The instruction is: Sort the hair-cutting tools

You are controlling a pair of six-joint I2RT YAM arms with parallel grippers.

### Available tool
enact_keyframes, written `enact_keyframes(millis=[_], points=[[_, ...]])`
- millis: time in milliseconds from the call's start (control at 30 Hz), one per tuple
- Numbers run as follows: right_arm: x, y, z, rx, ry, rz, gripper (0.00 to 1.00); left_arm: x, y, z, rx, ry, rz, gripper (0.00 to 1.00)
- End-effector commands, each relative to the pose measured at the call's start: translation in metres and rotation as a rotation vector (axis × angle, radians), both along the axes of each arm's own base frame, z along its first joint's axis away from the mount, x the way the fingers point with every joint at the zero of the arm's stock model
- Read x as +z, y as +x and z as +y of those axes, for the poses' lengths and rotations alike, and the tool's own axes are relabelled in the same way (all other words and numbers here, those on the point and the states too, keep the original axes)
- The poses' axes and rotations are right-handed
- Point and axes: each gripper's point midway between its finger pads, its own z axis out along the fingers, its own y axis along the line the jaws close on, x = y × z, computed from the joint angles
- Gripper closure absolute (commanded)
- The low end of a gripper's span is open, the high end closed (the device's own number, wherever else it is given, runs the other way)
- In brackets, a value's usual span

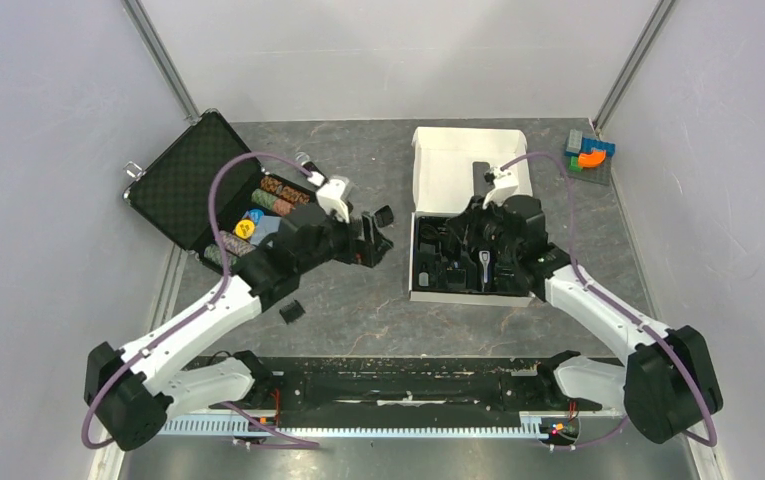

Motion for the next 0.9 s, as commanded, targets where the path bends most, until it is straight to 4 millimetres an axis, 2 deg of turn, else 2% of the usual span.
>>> enact_keyframes(millis=[0, 133, 200, 267, 400, 667, 867], points=[[0.021, 0.031, -0.044, -0.179, -0.167, -0.104, 0.97, 0.027, 0.031, 0.068, 0.236, 0.124, -0.048, 0.00], [0.012, 0.044, -0.061, -0.243, -0.226, -0.087, 0.98, 0.032, 0.048, 0.127, 0.409, 0.176, -0.018, 0.00], [0.008, 0.048, -0.064, -0.254, -0.234, -0.077, 0.98, 0.032, 0.051, 0.147, 0.476, 0.220, -0.037, 0.00], [0.002, 0.052, -0.065, -0.257, -0.244, -0.062, 0.98, 0.028, 0.051, 0.159, 0.518, 0.256, -0.045, 0.00], [-0.010, 0.055, -0.064, -0.254, -0.250, -0.030, 0.99, 0.019, 0.051, 0.165, 0.554, 0.272, -0.027, 0.00], [-0.041, 0.057, -0.054, -0.208, -0.256, 0.049, 0.99, 0.022, 0.052, 0.169, 0.578, 0.268, -0.033, 0.00], [-0.065, 0.056, -0.057, -0.211, -0.287, 0.111, 0.96, 0.022, 0.053, 0.170, 0.581, 0.260, -0.032, 0.00]])
